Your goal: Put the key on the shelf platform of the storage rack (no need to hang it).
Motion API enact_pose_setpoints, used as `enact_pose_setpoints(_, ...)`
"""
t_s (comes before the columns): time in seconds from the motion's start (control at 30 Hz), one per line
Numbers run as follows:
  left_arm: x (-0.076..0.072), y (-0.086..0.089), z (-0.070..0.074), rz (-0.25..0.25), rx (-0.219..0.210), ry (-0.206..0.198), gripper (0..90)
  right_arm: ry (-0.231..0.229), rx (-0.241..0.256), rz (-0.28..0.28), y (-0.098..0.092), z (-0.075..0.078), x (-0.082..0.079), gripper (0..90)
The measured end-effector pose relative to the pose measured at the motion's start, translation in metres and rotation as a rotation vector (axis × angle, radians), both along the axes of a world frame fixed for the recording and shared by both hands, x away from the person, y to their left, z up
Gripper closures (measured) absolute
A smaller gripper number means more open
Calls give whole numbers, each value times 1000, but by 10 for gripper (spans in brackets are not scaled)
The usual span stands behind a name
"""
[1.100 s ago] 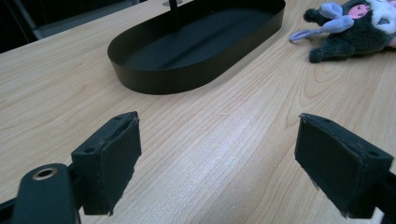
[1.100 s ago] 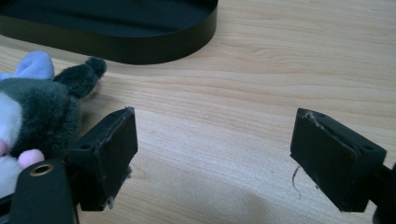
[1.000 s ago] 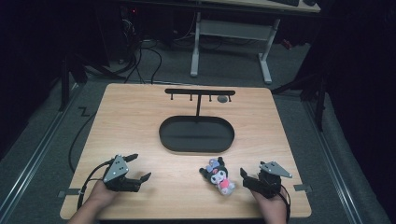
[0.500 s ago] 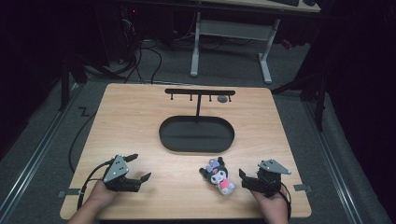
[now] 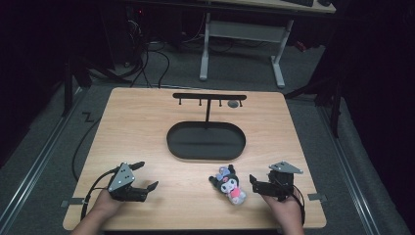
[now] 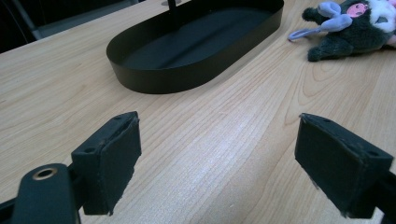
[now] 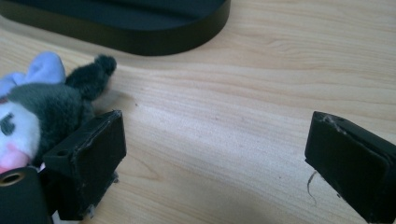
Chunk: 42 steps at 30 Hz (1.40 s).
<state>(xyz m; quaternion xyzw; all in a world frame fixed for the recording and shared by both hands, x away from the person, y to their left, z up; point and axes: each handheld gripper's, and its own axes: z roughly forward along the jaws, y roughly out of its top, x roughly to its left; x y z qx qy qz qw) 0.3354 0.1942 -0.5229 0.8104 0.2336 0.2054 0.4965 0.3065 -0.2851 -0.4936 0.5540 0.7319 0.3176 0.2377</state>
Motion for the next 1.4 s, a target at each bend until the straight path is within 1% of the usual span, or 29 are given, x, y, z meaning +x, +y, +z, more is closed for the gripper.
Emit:
enact_pose_setpoints(0.03, 0, 0, 0, 0, 0, 0, 154, 17, -18, 5, 1, 0, 1, 51)
enact_pose_setpoints(0.07, 0, 0, 0, 1, 0, 0, 154, 24, -26, 6, 2, 0, 2, 52)
enact_pose_setpoints(0.13, 0, 0, 0, 1, 0, 1, 154, 29, -30, 10, 2, 0, 2, 52)
enact_pose_setpoints(0.23, 0, 0, 0, 2, 3, -1, 154, 52, -42, 26, 5, 1, 4, 52)
enact_pose_setpoints(0.47, 0, 0, 0, 2, 1, 0, 154, 87, -35, 26, 4, -2, 6, 57)
enact_pose_setpoints(0.7, 0, 0, 0, 0, 2, -2, 154, 101, -39, 23, 4, -2, 5, 66)
enact_pose_setpoints(0.8, 0, 0, 0, 0, 2, -2, 154, 115, -35, 23, 5, 0, 5, 79)
enact_pose_setpoints(0.87, 0, 0, 0, -1, 3, -2, 154, 134, -39, 24, 6, 1, 6, 89)
enact_pose_setpoints(0.93, 0, 0, 0, -1, 3, -2, 154, 138, -42, 24, 6, 2, 6, 96)
enact_pose_setpoints(0.97, 0, 0, 0, -1, 3, -2, 154, 157, -48, 24, 7, 3, 5, 103)
enact_pose_setpoints(1.03, 0, 0, 0, 0, 2, -3, 154, 163, -51, 28, 8, 4, 5, 104)
enact_pose_setpoints(1.07, 0, 0, 0, 1, 2, -2, 154, 175, -58, 35, 9, 6, 5, 107)
enact_pose_setpoints(1.13, 0, 0, 0, 0, 2, -3, 154, 179, -62, 39, 9, 7, 5, 110)
enact_pose_setpoints(1.2, 0, 0, 0, 0, 3, -3, 154, 195, -76, 53, 9, 9, 4, 123)
enact_pose_setpoints(1.27, 0, 0, 0, -1, 3, -3, 154, 201, -76, 58, 10, 10, 4, 126)
enact_pose_setpoints(1.3, 0, 0, 0, 0, 3, -3, 154, 218, -75, 61, 10, 10, 4, 132)
enact_pose_setpoints(1.33, 0, 0, 0, 0, 3, -3, 154, 218, -75, 61, 10, 10, 4, 132)
enact_pose_setpoints(1.4, 0, 0, 0, -1, 3, -2, 154, 238, -78, 65, 9, 9, 4, 136)
